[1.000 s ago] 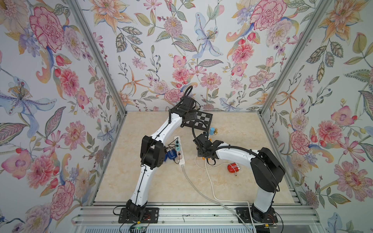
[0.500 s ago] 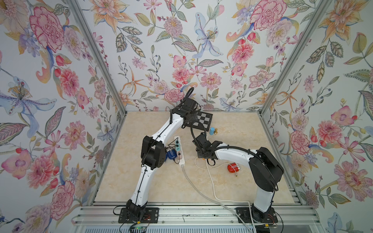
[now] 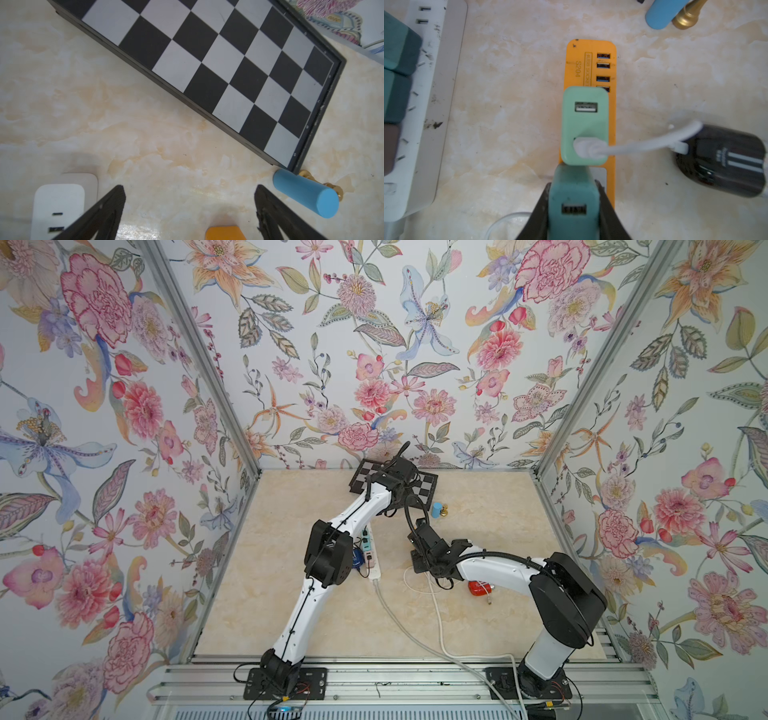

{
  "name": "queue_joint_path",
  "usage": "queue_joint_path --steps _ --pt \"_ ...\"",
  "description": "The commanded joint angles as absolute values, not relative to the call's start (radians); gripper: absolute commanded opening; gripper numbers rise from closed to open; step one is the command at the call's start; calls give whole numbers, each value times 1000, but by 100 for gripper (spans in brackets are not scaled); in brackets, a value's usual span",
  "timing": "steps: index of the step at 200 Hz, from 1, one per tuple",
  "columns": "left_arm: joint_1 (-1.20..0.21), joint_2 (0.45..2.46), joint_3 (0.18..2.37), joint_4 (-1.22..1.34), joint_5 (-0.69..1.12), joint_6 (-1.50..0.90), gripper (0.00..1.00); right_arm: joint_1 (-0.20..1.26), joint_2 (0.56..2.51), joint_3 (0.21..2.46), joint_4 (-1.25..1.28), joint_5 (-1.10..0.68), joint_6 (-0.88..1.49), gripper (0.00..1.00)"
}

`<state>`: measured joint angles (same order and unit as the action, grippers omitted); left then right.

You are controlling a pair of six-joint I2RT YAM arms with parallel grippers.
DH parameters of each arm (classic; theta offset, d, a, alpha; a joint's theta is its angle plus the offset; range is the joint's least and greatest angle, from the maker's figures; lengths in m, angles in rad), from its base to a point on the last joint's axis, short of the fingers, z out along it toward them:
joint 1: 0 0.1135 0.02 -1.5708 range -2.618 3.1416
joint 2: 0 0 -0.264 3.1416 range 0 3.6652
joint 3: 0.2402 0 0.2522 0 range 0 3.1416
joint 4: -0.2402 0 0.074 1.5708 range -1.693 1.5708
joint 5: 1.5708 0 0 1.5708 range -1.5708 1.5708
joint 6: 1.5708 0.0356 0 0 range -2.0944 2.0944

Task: Unplug the electric shaver
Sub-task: Remove the plug from the socket.

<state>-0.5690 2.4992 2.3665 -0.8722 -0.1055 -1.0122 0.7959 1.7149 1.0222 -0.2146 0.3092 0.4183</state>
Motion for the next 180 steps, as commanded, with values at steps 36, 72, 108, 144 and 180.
queue_joint_path --steps 36,72,108,144,180 --pt "-595 2547 2378 -880 25 -1124 99 784 1681 941 -118 241 327 29" --pt "-631 2570 2396 -849 70 -1133 97 777 1687 933 -115 234 322 29" --pt "-658 2583 2363 -903 92 -1134 96 775 1684 925 -111 233 320 29" --pt "-672 2590 2342 -913 123 -1154 90 774 1682 911 -96 233 322 29" --pt "-673 2597 2328 -936 127 -1155 84 773 1678 907 -88 234 316 29"
